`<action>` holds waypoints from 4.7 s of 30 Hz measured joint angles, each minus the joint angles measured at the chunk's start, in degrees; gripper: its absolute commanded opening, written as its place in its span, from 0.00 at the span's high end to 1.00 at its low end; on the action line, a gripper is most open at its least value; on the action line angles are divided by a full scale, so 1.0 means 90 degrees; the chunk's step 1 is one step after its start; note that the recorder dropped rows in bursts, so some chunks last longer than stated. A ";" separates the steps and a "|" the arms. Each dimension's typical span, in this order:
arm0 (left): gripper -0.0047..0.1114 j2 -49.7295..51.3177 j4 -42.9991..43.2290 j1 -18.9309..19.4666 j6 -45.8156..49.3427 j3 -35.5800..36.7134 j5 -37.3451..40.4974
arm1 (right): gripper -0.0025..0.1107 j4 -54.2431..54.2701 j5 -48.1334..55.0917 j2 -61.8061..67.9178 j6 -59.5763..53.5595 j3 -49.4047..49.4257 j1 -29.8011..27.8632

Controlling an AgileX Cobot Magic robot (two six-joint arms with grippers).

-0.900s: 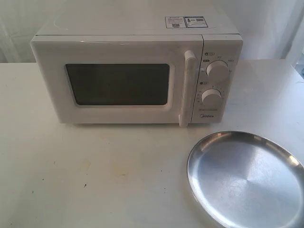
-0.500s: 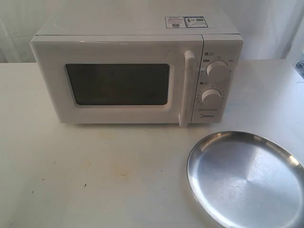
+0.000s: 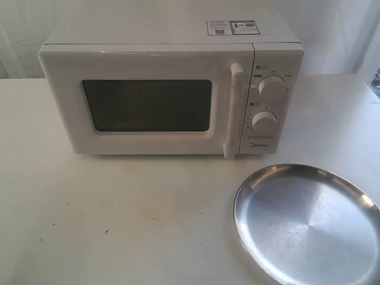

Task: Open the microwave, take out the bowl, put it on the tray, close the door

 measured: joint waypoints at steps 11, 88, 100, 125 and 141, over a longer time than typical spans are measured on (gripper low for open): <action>0.96 0.0000 0.0000 0.0000 0.0000 0.0000 0.0000 | 0.98 -0.5071 -0.4014 0.2563 0.3521 -0.2577 0.0493; 0.96 0.0000 0.0000 0.0000 0.0000 0.0000 0.0000 | 0.98 -0.9945 -0.6411 1.1381 0.0068 -0.4875 0.1489; 0.96 0.0000 0.0000 0.0000 0.0000 0.0000 0.0000 | 0.85 -1.0142 -0.5969 1.0470 0.0691 -0.4275 0.1631; 0.96 0.0000 0.0000 0.0000 0.0000 0.0000 0.0000 | 0.98 -0.8763 -0.5834 0.5816 0.1648 -0.3853 0.1889; 0.96 0.0000 0.0000 0.0000 0.0000 0.0000 0.0000 | 0.98 -0.8035 -0.3976 0.8115 0.1185 -0.3551 0.1889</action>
